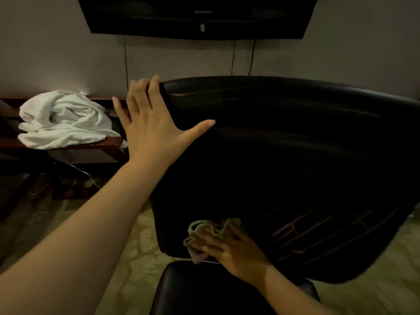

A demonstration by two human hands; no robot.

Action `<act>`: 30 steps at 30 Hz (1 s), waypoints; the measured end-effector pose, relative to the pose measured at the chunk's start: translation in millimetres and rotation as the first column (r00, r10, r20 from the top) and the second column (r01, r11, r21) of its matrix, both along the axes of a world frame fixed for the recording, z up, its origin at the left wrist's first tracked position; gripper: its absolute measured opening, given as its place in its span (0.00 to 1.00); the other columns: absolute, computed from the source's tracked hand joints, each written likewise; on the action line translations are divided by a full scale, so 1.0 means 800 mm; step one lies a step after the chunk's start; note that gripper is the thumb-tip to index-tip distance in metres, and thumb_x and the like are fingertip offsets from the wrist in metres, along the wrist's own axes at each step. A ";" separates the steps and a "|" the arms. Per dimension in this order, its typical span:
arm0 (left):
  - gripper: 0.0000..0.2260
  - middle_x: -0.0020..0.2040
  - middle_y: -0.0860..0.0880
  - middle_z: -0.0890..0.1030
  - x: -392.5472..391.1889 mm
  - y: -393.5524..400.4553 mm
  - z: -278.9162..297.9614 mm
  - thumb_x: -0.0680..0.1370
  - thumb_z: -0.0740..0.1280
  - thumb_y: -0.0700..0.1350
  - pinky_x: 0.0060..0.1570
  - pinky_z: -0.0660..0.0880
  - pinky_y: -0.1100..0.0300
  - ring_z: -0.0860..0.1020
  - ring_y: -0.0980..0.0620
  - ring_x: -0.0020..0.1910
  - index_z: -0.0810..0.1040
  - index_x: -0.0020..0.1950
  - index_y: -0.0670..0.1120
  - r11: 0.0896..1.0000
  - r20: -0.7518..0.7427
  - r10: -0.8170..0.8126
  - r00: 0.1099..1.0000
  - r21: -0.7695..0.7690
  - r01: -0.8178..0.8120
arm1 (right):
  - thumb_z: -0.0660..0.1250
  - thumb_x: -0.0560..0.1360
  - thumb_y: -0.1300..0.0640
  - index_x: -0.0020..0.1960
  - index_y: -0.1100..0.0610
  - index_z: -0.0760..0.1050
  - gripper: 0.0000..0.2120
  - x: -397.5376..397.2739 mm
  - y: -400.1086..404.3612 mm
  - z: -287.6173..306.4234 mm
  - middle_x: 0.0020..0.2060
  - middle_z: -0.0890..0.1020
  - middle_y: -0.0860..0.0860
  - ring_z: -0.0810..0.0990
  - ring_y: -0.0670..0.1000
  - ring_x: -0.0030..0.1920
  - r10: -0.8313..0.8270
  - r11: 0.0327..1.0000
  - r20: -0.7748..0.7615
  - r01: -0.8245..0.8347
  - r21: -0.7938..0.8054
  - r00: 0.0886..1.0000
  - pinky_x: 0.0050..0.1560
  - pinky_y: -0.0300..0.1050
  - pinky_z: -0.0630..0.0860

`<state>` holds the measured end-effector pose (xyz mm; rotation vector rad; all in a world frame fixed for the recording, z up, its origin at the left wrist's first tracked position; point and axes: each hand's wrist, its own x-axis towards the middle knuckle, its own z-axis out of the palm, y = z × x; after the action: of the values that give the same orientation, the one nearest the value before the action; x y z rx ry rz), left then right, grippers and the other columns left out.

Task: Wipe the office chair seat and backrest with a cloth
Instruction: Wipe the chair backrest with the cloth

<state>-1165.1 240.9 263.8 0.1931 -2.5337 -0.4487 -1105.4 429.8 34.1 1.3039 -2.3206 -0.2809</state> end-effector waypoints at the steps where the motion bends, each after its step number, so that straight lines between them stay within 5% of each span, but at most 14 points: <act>1: 0.48 0.73 0.41 0.55 0.005 0.010 -0.005 0.64 0.60 0.73 0.71 0.40 0.40 0.48 0.43 0.74 0.52 0.73 0.44 0.998 -0.050 -0.034 0.998 -0.058 0.031 | 0.53 0.72 0.52 0.73 0.45 0.57 0.28 0.002 0.011 -0.001 0.75 0.52 0.46 0.65 0.48 0.65 -0.008 1.000 0.008 0.008 -0.003 1.000 0.68 0.55 0.55; 4: 0.42 0.73 0.43 0.56 0.031 0.053 -0.040 0.68 0.60 0.68 0.70 0.41 0.43 0.51 0.44 0.73 0.56 0.73 0.44 0.935 -0.152 -0.281 0.947 -0.268 0.234 | 0.51 0.77 0.51 0.69 0.48 0.63 0.21 -0.005 0.048 0.041 0.67 0.62 0.50 0.68 0.55 0.63 -0.276 0.904 -0.016 0.253 -0.345 0.961 0.52 0.61 0.74; 7: 0.36 0.73 0.47 0.55 0.043 0.083 -0.085 0.72 0.58 0.65 0.71 0.41 0.45 0.52 0.47 0.73 0.55 0.73 0.46 0.851 -0.095 -0.415 0.905 -0.394 0.349 | 0.43 0.82 0.45 0.76 0.43 0.46 0.23 -0.030 0.069 0.091 0.69 0.58 0.55 0.52 0.55 0.73 -0.656 0.406 0.142 0.505 -0.762 0.742 0.62 0.65 0.58; 8: 0.35 0.73 0.47 0.55 0.042 0.086 -0.095 0.73 0.57 0.64 0.71 0.41 0.45 0.52 0.48 0.73 0.55 0.73 0.46 0.853 -0.097 -0.410 0.907 -0.394 0.343 | 0.46 0.81 0.46 0.76 0.43 0.44 0.25 -0.032 0.058 0.096 0.69 0.58 0.54 0.51 0.56 0.73 -0.680 0.376 0.161 0.529 -0.761 0.715 0.63 0.64 0.59; 11: 0.33 0.72 0.49 0.53 0.031 0.085 -0.107 0.74 0.56 0.62 0.71 0.40 0.48 0.51 0.49 0.73 0.55 0.73 0.46 0.884 -0.151 -0.376 0.914 -0.354 0.305 | 0.53 0.77 0.50 0.67 0.42 0.66 0.18 0.000 0.022 -0.005 0.62 0.68 0.44 0.69 0.49 0.62 -0.438 0.820 0.163 0.467 -0.329 0.884 0.52 0.54 0.77; 13: 0.32 0.71 0.50 0.53 0.028 0.086 -0.111 0.75 0.55 0.63 0.71 0.41 0.49 0.52 0.50 0.72 0.56 0.73 0.46 0.900 -0.206 -0.361 0.909 -0.335 0.281 | 0.59 0.76 0.49 0.57 0.37 0.73 0.12 0.027 0.038 -0.091 0.54 0.78 0.37 0.76 0.40 0.54 -0.316 0.935 0.364 0.354 -0.040 0.876 0.54 0.41 0.77; 16: 0.31 0.70 0.49 0.56 0.023 0.087 -0.119 0.75 0.54 0.63 0.71 0.44 0.47 0.53 0.49 0.71 0.57 0.71 0.45 0.919 -0.307 -0.332 0.892 -0.320 0.231 | 0.52 0.83 0.53 0.55 0.41 0.79 0.17 0.045 0.057 -0.133 0.52 0.81 0.39 0.73 0.40 0.54 -0.262 0.942 0.419 0.326 -0.086 0.869 0.68 0.36 0.61; 19: 0.31 0.71 0.45 0.61 0.014 0.085 -0.127 0.76 0.55 0.63 0.69 0.47 0.44 0.55 0.48 0.71 0.59 0.71 0.44 0.922 -0.385 -0.318 0.866 -0.339 0.188 | 0.37 0.83 0.55 0.72 0.44 0.62 0.23 0.014 0.066 -0.096 0.72 0.60 0.46 0.69 0.45 0.57 -0.200 0.929 0.173 0.243 -0.278 0.964 0.59 0.48 0.63; 21: 0.31 0.71 0.43 0.64 0.010 0.085 -0.131 0.76 0.55 0.63 0.69 0.48 0.43 0.56 0.48 0.70 0.60 0.71 0.44 0.920 -0.413 -0.306 0.858 -0.359 0.155 | 0.39 0.83 0.52 0.77 0.45 0.45 0.22 0.000 0.045 -0.064 0.75 0.48 0.47 0.64 0.49 0.67 -0.305 0.749 0.098 0.302 -0.590 0.947 0.55 0.49 0.62; 23: 0.31 0.70 0.42 0.65 0.008 0.086 -0.133 0.76 0.55 0.63 0.69 0.49 0.42 0.56 0.47 0.70 0.60 0.71 0.44 0.920 -0.431 -0.285 0.856 -0.373 0.118 | 0.49 0.81 0.49 0.75 0.43 0.52 0.23 -0.002 0.022 -0.065 0.75 0.51 0.48 0.61 0.51 0.71 -0.381 0.590 0.172 0.382 -0.711 0.909 0.56 0.53 0.67; 25: 0.31 0.71 0.42 0.65 0.008 0.086 -0.134 0.76 0.54 0.63 0.69 0.48 0.42 0.57 0.47 0.70 0.60 0.71 0.44 0.924 -0.437 -0.284 0.854 -0.364 0.121 | 0.56 0.72 0.49 0.67 0.40 0.62 0.23 0.011 0.007 -0.104 0.68 0.62 0.47 0.75 0.50 0.57 -0.332 0.741 0.172 0.369 -0.561 0.927 0.45 0.51 0.76; 27: 0.31 0.71 0.42 0.65 0.011 0.087 -0.135 0.76 0.54 0.63 0.69 0.47 0.42 0.57 0.45 0.71 0.59 0.71 0.44 0.924 -0.438 -0.308 0.845 -0.349 0.156 | 0.55 0.69 0.50 0.65 0.37 0.64 0.25 0.026 0.012 -0.159 0.60 0.65 0.43 0.82 0.44 0.42 -0.265 0.893 0.202 0.319 -0.319 0.943 0.46 0.46 0.74; 30: 0.32 0.70 0.40 0.65 0.013 0.091 -0.133 0.76 0.53 0.64 0.69 0.47 0.41 0.57 0.45 0.69 0.59 0.71 0.44 0.922 -0.432 -0.311 0.847 -0.353 0.159 | 0.56 0.71 0.48 0.70 0.43 0.56 0.27 0.028 0.042 -0.165 0.64 0.61 0.44 0.81 0.37 0.44 -0.346 0.876 0.124 0.368 -0.312 0.930 0.48 0.37 0.76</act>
<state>-1154.9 314.1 157.6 -0.3230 -2.0942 -0.1597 -1083.1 463.3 -98.1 0.7275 -2.5201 0.0413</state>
